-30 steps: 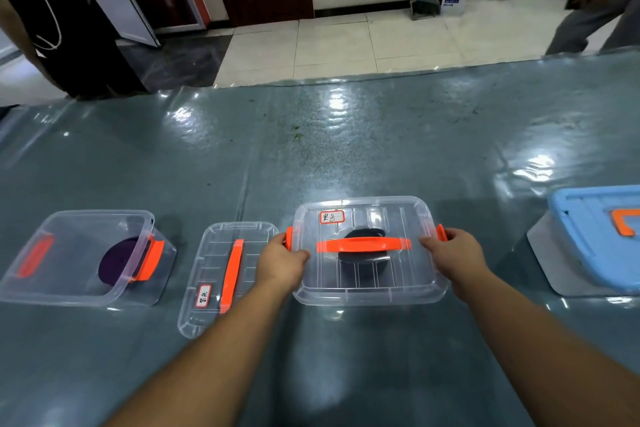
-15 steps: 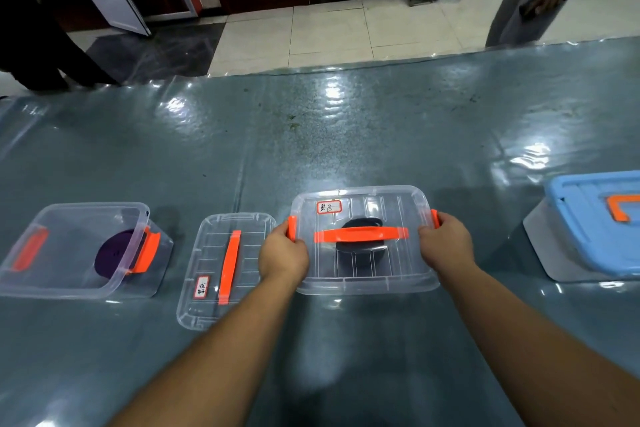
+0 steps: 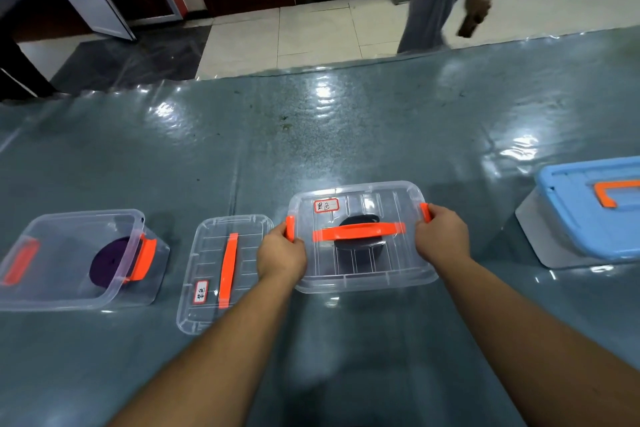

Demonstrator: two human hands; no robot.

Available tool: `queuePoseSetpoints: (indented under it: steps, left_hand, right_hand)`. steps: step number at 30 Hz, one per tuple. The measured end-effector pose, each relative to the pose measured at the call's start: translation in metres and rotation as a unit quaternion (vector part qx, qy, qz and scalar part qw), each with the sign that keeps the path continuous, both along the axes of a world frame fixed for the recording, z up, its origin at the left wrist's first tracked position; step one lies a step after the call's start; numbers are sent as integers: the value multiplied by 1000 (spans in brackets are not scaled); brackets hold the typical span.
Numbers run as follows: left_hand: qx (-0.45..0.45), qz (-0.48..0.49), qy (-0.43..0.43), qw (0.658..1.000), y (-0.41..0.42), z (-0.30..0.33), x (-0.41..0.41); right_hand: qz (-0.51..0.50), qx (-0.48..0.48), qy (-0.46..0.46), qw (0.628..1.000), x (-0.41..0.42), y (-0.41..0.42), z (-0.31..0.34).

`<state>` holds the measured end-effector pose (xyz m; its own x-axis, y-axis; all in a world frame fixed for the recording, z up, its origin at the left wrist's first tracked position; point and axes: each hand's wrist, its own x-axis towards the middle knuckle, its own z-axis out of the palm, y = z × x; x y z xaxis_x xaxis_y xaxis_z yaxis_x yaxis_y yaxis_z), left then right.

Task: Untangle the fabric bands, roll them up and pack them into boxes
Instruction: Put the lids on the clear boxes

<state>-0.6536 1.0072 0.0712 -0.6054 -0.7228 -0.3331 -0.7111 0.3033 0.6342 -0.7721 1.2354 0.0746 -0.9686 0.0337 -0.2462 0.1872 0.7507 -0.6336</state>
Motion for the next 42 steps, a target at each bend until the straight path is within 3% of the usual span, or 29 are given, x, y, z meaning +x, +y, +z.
queuePoseSetpoints:
  steps: [7, 10, 16, 21, 31, 42]
  left_hand:
    - [6, -111, -38, 993, -17, 11, 5]
    - [40, -147, -44, 987, -20, 18, 17]
    - [22, -178, -9, 984, -24, 20, 53]
    - [-26, -205, -51, 977, -29, 16, 84]
    - [-89, -165, -116, 975, -24, 29, 166]
    - [-88, -66, -162, 981, -29, 30, 269]
  right_hand:
    - [69, 94, -41, 992, 8, -6, 12]
    - [115, 143, 6, 983, 27, -13, 13]
    - [177, 156, 86, 968, 69, -33, 13]
    - [240, 132, 86, 958, 109, -57, 21]
    - [399, 122, 145, 897, 178, -93, 25]
    - [499, 120, 42, 857, 254, -131, -9]
